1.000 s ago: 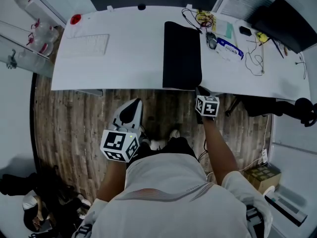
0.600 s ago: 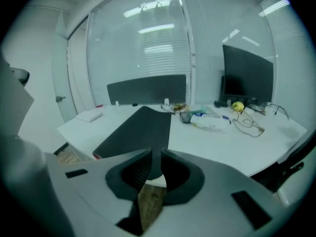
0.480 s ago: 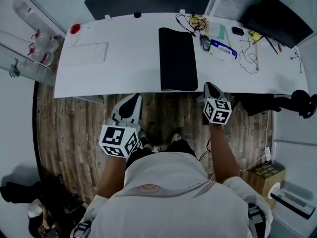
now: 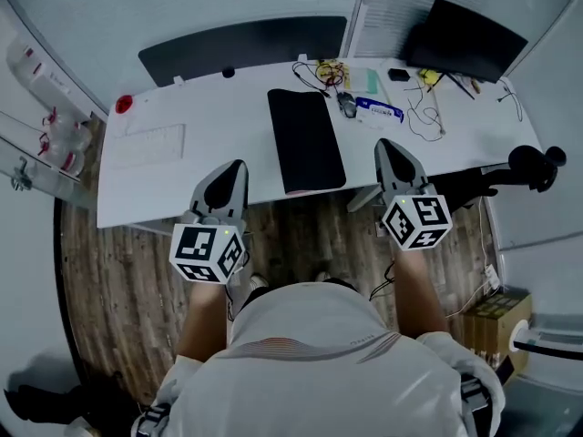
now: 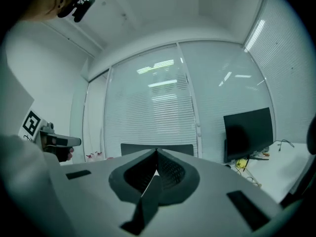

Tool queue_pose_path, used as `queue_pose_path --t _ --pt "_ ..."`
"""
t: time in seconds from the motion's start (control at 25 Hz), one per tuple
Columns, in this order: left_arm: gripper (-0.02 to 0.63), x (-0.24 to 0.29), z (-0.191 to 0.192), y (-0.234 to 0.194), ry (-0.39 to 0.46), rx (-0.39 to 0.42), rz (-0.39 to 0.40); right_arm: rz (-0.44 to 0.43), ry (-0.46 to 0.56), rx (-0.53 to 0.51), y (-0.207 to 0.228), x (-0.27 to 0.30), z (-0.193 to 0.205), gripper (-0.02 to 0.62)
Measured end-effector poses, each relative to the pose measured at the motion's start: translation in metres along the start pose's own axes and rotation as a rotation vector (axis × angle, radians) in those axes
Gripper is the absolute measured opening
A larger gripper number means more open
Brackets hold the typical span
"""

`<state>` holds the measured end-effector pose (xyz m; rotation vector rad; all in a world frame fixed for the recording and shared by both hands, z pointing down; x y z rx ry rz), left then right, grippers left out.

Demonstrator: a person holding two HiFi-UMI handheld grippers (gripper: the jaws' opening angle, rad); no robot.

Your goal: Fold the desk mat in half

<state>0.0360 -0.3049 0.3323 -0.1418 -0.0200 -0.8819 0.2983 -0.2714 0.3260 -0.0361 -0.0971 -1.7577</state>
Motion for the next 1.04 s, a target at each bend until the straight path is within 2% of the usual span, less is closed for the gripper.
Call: queue_pose_path --t 0.24,1.04 --pt "0.012 0.003 -0.01 -0.004 0.014 0.012 0.016 -0.006 0.018 -0.046 -0.021 -0.001 -0.016 0.051" --pt "0.012 -0.012 -0.01 -0.024 0.017 -0.01 -0.003 -0.062 0.013 -0.03 -0.047 0.021 -0.021 0.051"
Point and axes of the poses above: the fingertips, and each gripper's own axes: x forward along the fingers, y to its right, z out of its underside, the point moved 1 cm from there along -x, backward along the fingers, and after that the axes turned 3 degrees about -z, right-handed, at the moved point
